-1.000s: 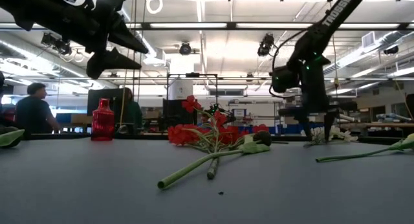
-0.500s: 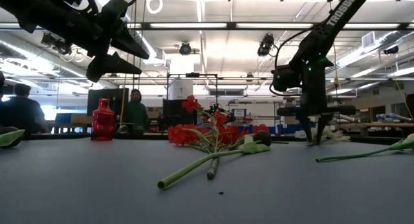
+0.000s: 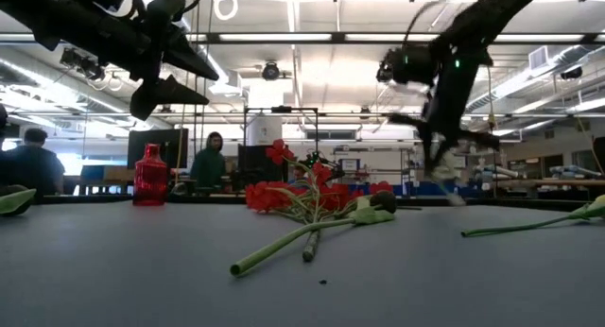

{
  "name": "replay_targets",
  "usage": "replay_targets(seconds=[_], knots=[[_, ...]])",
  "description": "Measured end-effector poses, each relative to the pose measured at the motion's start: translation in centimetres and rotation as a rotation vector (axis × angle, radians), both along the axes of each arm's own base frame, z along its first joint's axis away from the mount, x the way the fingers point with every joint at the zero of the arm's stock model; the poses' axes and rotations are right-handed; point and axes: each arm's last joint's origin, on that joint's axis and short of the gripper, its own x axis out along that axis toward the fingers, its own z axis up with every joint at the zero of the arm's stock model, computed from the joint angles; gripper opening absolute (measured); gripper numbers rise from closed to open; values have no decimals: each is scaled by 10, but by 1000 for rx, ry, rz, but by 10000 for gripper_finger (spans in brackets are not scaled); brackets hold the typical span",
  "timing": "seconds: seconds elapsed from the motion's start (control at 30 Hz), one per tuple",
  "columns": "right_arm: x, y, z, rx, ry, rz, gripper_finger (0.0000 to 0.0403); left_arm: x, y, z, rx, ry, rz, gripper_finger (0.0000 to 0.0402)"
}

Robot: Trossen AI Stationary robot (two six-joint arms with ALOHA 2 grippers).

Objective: Sort flowers into vase by color
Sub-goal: Put the top white flowers into the red vase

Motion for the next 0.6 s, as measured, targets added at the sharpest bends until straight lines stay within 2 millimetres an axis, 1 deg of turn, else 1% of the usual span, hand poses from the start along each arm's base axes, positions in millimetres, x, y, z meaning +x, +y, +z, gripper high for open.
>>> replay_targets(seconds=[0.1, 0.27, 0.37, 0.43, 0.6], knots=[[14, 9, 17, -141, -122, 57, 9, -2, 5, 9, 23, 20, -2, 231], [49, 19, 44, -455, -349, 244, 9, -8, 14, 32, 128, 106, 10, 231], [67, 20, 55, -604, -398, 344, 9, -12, 21, 45, 168, 173, 28, 231], [80, 19, 63, -706, -416, 441, 9, -16, 25, 52, 166, 195, 29, 231], [118, 15, 87, -914, -477, 719, 8, -21, 33, 67, 151, 176, 37, 231]])
